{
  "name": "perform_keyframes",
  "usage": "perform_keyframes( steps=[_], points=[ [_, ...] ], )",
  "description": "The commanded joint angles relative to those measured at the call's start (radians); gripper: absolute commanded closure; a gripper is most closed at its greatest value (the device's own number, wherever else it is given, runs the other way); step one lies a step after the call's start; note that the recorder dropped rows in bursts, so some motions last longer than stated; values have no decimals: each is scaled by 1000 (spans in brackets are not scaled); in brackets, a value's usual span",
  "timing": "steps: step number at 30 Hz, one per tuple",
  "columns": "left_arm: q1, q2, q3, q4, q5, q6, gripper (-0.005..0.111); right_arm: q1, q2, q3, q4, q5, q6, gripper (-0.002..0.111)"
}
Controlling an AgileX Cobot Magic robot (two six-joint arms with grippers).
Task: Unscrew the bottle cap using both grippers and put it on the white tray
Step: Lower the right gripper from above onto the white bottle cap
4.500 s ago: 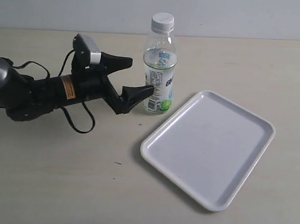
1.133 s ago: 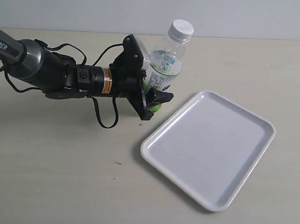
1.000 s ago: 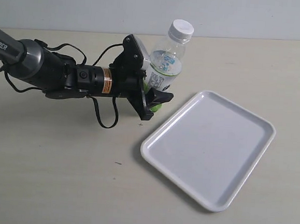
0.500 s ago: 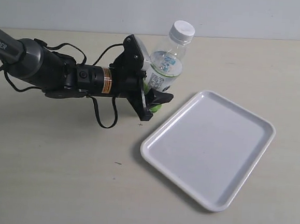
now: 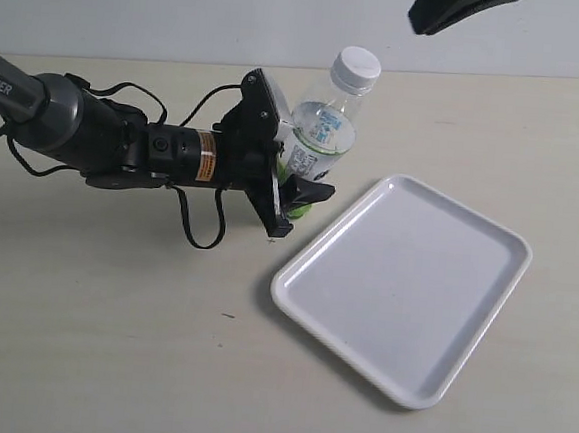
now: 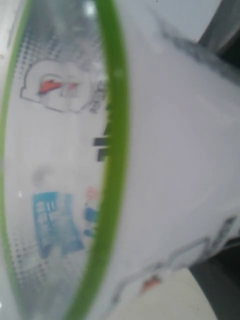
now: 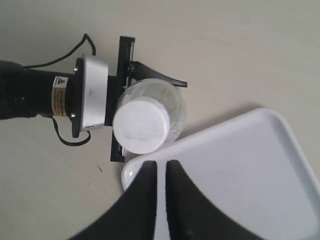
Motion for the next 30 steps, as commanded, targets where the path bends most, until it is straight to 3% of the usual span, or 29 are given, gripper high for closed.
perform_keyframes(
  steps=[1,3,6,14,30],
  points=[
    [2,-5,3,19,18,3,107,80,45,-31,-57,2,-46,73],
    [2,-5,3,26,18,3,107,113,55,-31,-88,-3,-48,55],
    [2,-5,3,26,18,3,107,152,61,-31,-132,-30,-46,42],
    [2,-5,3,30,18,3,107,169,68,-31,-175,-115,-17,43],
    [2,-5,3,30,18,3,107,169,132,-31,-196,-98,1,44]
  ],
)
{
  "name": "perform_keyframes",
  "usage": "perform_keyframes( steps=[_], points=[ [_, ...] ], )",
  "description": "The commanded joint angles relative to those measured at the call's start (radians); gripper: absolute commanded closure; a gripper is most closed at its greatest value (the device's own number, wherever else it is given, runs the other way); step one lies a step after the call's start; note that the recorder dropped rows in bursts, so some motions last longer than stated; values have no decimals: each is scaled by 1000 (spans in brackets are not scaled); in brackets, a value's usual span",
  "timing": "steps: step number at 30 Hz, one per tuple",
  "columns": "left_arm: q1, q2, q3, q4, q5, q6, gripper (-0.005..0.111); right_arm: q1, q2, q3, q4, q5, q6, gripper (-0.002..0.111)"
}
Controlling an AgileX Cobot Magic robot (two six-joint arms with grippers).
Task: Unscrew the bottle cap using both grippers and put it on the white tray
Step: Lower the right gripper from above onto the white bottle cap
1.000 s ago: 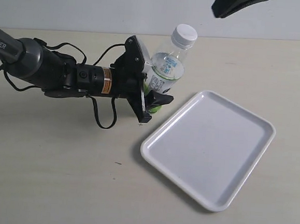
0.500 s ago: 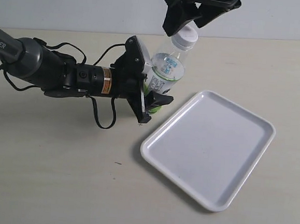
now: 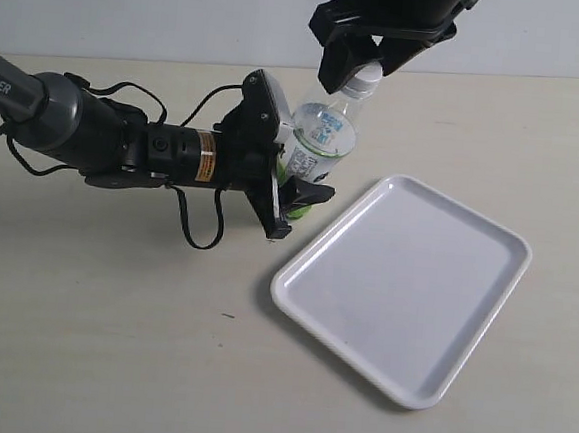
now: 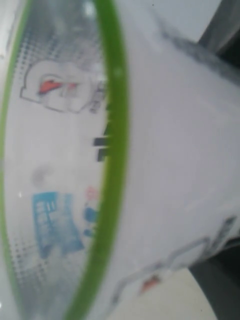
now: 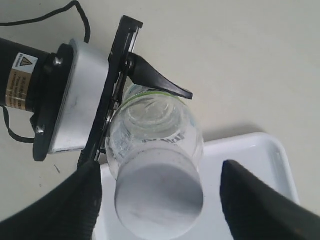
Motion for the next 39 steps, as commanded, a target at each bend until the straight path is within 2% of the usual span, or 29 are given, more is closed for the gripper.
perform_keyframes(
  steps=[1,8,27,32,39],
  points=[
    [2,-3,3,12,18,-4,107,1,-1,-6,-4,4,10,44],
    [2,-3,3,11,18,-2,107,1,-1,-6,-6,26,19,49],
    [2,-3,3,11,18,0,107,1,-23,-6,-6,9,21,49],
    [2,-3,3,11,18,0,107,1,-23,-6,-6,13,31,54],
    [2,-3,3,11,18,0,107,1,-23,-6,-6,36,31,55]
  ],
)
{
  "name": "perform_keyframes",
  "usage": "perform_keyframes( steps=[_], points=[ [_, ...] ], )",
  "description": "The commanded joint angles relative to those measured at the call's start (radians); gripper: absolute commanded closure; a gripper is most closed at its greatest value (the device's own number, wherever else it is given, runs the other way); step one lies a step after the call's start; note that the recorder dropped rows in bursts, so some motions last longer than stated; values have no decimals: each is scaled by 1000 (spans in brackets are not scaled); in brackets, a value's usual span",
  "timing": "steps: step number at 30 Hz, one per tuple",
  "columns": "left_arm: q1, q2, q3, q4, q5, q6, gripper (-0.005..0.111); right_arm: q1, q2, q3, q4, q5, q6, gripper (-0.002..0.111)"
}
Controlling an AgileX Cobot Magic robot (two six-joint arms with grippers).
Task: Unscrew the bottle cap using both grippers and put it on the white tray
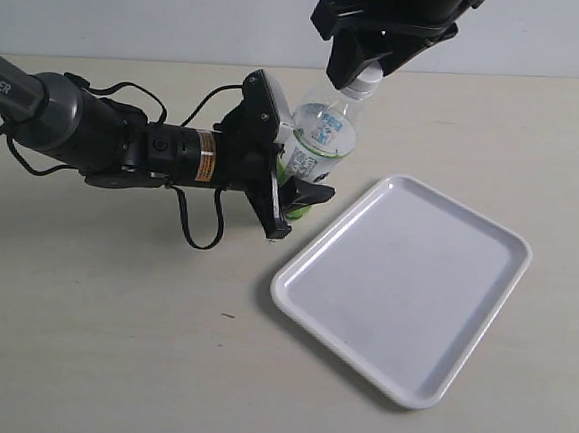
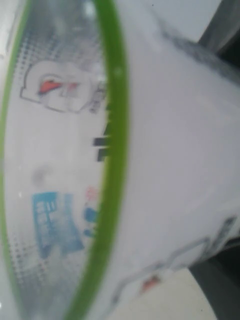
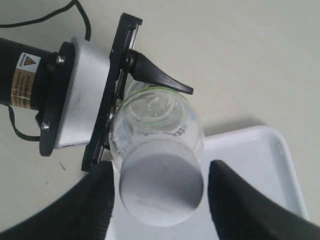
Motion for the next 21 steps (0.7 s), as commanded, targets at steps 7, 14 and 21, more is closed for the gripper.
perform_keyframes(
  steps=[7,14,21],
  points=[
    [2,-3,3,10,18,0,107,1,-9,-6,-4,12,6,78],
    [2,-3,3,10,18,0,107,1,-9,-6,-9,11,6,108],
    [2,-3,3,12,18,-2,107,1,-9,-6,-9,15,-182,108]
  ],
)
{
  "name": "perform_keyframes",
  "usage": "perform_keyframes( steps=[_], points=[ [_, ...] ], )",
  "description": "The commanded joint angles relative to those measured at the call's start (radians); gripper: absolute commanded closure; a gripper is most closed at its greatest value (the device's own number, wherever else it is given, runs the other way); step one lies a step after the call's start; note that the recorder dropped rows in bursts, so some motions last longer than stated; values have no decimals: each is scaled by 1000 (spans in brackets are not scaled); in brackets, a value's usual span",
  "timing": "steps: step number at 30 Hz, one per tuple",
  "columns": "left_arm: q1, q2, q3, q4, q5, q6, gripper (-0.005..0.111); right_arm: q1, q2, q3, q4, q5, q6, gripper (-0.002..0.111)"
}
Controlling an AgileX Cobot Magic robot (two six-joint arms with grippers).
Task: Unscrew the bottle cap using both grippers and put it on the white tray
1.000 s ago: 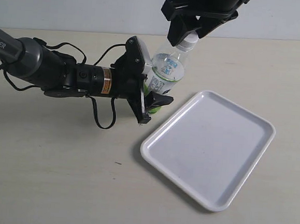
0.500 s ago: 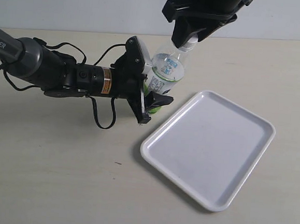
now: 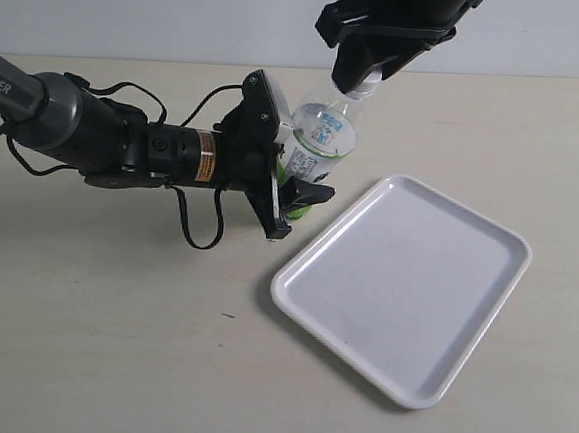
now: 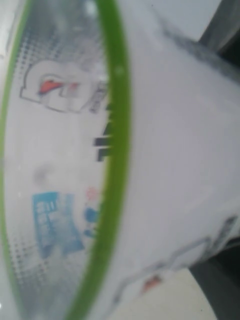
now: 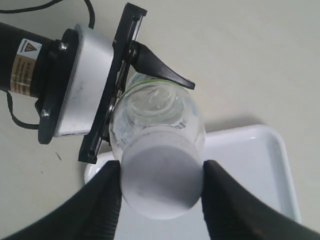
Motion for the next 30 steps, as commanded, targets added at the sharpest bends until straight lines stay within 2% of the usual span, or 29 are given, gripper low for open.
perform_keyframes(
  steps=[1,18,30],
  points=[
    [2,-3,3,12,18,-2,107,1,-9,-6,-7,-2,-153,108],
    [2,-3,3,12,18,-4,107,1,-9,-6,-5,-4,-548,108],
    [2,-3,3,12,18,-40,107,1,-9,-6,-3,-4,-895,108]
  ],
)
